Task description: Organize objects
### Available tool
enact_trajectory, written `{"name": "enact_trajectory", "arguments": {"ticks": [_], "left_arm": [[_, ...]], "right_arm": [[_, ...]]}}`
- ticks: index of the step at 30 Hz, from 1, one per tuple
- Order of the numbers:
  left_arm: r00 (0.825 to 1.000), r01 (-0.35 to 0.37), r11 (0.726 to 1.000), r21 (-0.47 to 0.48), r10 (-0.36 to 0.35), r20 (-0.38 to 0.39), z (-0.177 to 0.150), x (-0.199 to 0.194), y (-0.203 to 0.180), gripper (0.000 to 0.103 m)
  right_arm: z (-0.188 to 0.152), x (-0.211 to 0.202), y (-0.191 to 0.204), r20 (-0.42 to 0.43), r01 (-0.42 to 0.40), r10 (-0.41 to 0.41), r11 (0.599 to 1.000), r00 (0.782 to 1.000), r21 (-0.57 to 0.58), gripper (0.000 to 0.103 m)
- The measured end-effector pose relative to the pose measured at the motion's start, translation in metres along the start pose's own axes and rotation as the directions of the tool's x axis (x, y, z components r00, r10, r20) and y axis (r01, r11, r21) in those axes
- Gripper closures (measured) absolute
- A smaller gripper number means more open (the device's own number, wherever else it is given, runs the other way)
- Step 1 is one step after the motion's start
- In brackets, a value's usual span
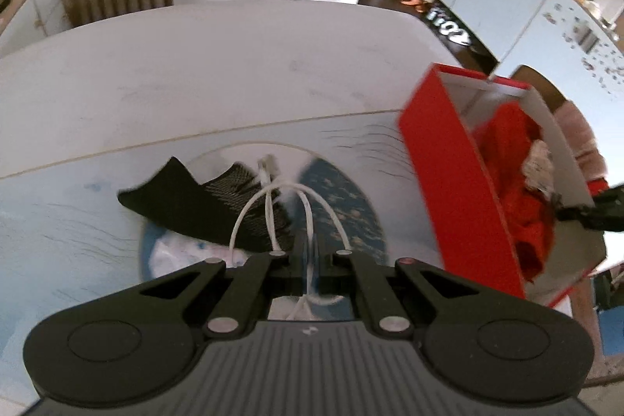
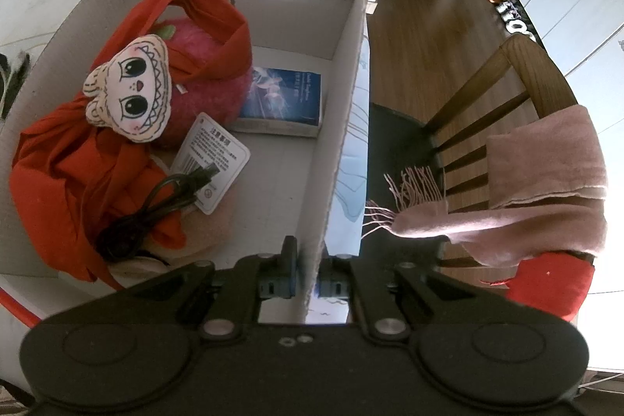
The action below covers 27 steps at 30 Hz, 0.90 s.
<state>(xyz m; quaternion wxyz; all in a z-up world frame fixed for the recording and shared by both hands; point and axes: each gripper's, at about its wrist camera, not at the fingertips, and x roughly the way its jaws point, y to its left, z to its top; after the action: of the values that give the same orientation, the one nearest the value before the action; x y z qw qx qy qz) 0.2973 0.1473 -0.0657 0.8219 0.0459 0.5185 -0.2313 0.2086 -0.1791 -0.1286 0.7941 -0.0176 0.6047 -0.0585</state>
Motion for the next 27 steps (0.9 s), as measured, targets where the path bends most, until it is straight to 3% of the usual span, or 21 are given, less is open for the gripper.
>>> {"name": "enact_trajectory", "arguments": {"ticks": [8,11,15,19,22,26,27], "left_arm": [[0.993,0.075,0.997,0.021,-0.076,0.094,0.012,-0.034,-0.03,0.102],[0.99,0.085,0.993,0.081,-0.093,0.107,0.022,-0.042,-0.048,0.101],[0.994,0.092,0.99,0.107,-0.098,0.052,0.02,-0.023,-0.052,0.101],[0.999,0.034,0.989,0.146,-0.034,-0.008,0.008,0.003,-0.057,0.097],[0.998,0.006,0.992,0.123,0.002,-0.058,-0.002,0.024,-0.048,0.085],[0.994,-0.018,0.996,0.084,0.027,-0.108,-0.017,0.05,-0.036,0.039],[0.993,-0.028,0.996,0.083,0.038,-0.114,-0.02,0.055,-0.035,0.036]], "right_arm": [[0.0,0.0,0.001,0.001,0.002,-0.002,1.0,1.0,-0.005,0.096],[0.0,0.0,0.0,0.001,0.001,-0.001,1.0,1.0,-0.005,0.096],[0.0,-0.001,0.001,0.004,0.001,-0.001,1.0,1.0,-0.006,0.096],[-0.001,-0.001,0.001,0.006,-0.002,0.002,1.0,1.0,-0.007,0.096],[-0.001,-0.002,0.0,0.007,-0.003,0.003,1.0,1.0,-0.009,0.096],[-0.001,-0.002,0.0,0.007,-0.004,0.004,1.0,1.0,-0.008,0.096],[-0.001,-0.002,0.001,0.008,-0.005,0.005,1.0,1.0,-0.008,0.096]]}}
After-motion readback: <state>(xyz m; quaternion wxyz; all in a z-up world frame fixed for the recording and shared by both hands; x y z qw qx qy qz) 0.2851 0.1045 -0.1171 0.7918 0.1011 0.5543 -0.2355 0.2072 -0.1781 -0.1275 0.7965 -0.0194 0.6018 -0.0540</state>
